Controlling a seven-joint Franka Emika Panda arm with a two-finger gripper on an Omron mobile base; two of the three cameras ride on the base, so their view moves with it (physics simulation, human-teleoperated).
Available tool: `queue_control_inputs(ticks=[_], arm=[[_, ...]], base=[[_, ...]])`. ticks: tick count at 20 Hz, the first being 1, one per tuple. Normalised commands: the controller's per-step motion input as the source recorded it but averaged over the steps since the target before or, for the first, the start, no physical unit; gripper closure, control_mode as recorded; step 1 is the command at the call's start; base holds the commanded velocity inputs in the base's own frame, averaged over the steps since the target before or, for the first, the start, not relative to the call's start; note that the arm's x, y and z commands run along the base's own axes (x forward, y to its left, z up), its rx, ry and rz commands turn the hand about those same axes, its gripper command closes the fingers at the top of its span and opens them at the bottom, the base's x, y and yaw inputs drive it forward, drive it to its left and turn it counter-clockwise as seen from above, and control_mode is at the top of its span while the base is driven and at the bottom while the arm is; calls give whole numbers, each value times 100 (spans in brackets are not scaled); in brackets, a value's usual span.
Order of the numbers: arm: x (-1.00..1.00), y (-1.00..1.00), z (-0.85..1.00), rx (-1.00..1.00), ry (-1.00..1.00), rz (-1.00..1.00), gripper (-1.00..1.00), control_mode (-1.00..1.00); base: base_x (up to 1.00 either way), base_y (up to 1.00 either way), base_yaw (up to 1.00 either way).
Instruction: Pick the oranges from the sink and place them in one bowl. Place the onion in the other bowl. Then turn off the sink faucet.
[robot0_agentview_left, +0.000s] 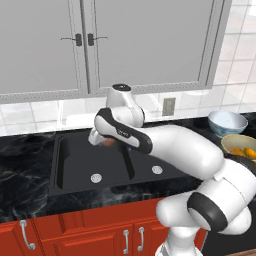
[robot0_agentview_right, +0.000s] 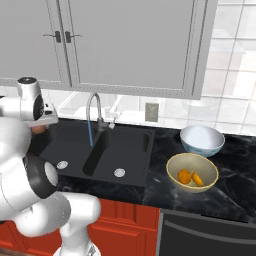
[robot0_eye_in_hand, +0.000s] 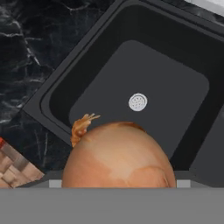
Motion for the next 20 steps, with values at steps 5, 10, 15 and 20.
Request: queue_control_inputs(ticks=[5,10,15,20], arm=[[-33,-53,21,0,-4,5,100,-100],[-19,-55,4,-2,-1,-2,100,-100],[-8,-44,0,-4,-1,-5,100,-100],[-4,-36,13,0,0,-9,100,-100]], base=[[0,0,0],[0,0,0],[0,0,0],[0,0,0]])
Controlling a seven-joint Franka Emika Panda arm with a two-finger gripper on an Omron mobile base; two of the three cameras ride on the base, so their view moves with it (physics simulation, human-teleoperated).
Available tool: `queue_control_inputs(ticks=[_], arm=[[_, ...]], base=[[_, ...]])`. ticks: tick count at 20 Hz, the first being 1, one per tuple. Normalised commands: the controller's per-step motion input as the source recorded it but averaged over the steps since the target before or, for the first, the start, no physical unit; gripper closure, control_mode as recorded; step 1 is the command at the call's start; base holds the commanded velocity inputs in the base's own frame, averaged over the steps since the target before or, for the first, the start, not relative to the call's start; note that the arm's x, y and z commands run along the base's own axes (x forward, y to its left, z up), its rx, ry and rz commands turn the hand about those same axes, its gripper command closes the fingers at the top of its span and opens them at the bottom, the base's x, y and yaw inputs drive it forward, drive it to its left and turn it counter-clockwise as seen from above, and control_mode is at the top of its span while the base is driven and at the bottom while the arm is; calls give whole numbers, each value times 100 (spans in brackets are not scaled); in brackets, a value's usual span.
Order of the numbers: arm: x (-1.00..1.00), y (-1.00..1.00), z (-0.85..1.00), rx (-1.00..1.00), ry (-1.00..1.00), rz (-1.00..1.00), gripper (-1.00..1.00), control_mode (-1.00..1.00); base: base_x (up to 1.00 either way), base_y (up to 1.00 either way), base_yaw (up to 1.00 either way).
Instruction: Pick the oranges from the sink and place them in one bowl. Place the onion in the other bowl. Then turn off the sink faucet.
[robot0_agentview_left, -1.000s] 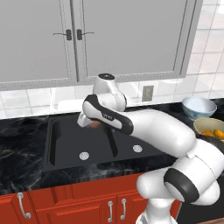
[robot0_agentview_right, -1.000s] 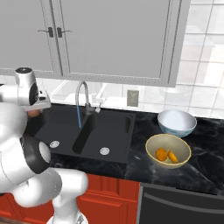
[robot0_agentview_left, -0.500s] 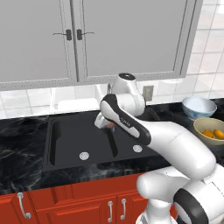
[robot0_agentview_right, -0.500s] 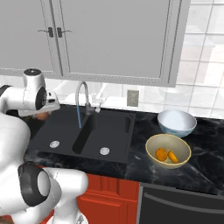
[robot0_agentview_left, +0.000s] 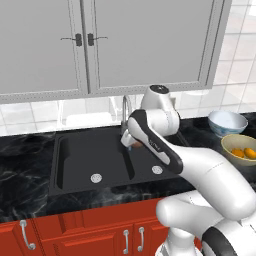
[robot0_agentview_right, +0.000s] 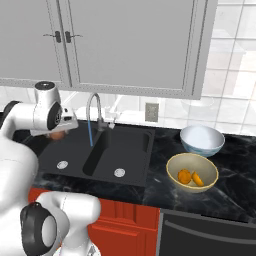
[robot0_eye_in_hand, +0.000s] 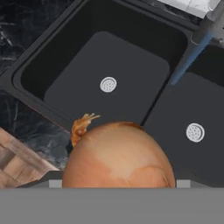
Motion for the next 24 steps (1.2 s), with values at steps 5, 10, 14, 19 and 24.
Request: queue_control_inputs(ticks=[5,10,14,19,24], arm=[[0,-33,9,0,0,-13,100,-100],[0,-45,0,0,0,-12,100,-100],[0,-48,0,0,0,-11,100,-100],[0,-48,0,0,-4,-9,100,-100],[0,-49,0,0,-4,-6,100,-100]], base=[[0,0,0],[0,0,0],[0,0,0],[0,0,0],[0,0,0]])
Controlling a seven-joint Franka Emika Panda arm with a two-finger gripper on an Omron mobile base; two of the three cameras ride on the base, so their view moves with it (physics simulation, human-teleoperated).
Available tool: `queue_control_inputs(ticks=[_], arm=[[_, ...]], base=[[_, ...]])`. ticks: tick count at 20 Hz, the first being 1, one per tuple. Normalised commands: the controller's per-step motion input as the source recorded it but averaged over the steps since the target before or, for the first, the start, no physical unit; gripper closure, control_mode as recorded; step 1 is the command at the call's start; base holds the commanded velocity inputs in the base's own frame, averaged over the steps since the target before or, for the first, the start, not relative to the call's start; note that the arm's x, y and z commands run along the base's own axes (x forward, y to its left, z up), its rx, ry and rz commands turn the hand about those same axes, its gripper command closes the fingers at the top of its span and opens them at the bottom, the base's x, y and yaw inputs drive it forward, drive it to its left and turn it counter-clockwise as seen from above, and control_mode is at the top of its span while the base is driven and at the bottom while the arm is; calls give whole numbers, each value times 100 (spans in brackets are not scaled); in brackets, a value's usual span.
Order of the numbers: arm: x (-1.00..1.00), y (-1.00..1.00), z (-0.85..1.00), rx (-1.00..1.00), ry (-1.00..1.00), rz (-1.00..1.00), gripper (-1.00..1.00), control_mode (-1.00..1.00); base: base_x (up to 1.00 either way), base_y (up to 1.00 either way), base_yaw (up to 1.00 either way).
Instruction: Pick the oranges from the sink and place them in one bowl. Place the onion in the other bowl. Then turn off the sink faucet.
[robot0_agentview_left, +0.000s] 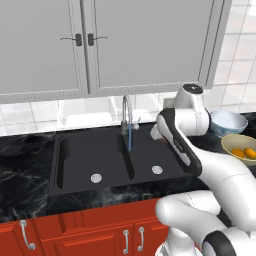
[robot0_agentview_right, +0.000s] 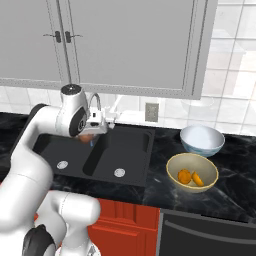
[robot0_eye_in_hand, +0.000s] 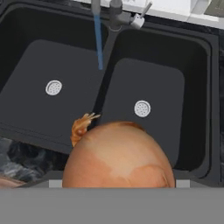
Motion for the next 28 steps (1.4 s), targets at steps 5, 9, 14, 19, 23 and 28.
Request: queue_control_inputs(ticks=[5,9,14,19,23,28], arm=[[0,-45,2,0,-2,-4,100,-100],[0,-42,11,0,0,-3,100,-100],[0,-40,25,0,0,-2,100,-100],[0,-37,33,0,0,-2,100,-100],[0,-38,25,0,0,-1,100,-100],[0,-38,5,0,0,-2,100,-100]], base=[[0,0,0],[0,0,0],[0,0,0],[0,0,0],[0,0,0],[0,0,0]])
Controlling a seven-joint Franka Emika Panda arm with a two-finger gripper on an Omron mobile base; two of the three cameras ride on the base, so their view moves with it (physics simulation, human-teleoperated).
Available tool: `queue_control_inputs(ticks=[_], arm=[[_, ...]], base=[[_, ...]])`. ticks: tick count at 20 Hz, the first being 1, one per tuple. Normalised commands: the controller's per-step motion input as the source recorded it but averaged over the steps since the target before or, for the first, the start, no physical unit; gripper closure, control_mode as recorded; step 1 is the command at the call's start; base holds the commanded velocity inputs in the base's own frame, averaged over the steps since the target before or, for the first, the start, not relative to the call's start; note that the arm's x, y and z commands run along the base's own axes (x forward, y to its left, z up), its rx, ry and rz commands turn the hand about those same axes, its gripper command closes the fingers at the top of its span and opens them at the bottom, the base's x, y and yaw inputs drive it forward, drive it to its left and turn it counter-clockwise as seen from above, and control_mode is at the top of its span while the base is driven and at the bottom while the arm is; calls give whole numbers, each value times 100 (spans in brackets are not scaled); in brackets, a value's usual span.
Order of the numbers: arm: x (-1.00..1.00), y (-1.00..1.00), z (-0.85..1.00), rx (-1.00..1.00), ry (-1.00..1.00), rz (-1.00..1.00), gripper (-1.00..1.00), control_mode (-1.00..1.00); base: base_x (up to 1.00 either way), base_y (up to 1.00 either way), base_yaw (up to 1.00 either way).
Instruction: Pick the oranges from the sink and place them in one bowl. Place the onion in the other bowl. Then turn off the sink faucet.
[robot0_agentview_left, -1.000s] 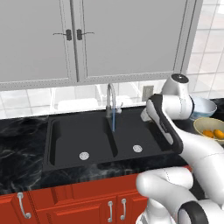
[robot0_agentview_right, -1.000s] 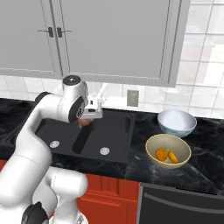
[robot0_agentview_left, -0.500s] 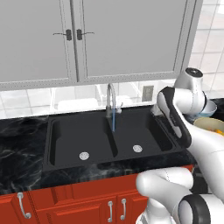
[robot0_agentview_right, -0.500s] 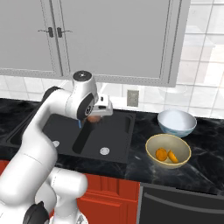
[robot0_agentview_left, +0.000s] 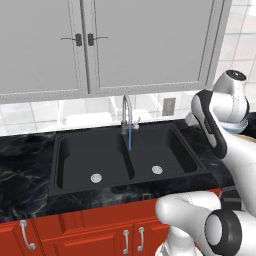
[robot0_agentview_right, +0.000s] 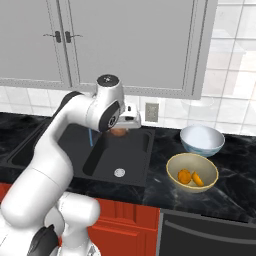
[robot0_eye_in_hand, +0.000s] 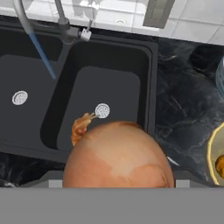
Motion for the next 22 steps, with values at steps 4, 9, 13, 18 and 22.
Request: queue_control_inputs(ticks=[4,9,13,18,22], arm=[[0,-47,0,0,-5,-4,100,-100],[0,-48,-1,0,-11,-6,100,-100],[0,-41,-1,0,-14,-4,100,-100],[0,-34,0,0,-12,-3,100,-100],[0,-28,0,0,-2,-3,100,-100]], base=[[0,0,0],[0,0,0],[0,0,0],[0,0,0],[0,0,0]])
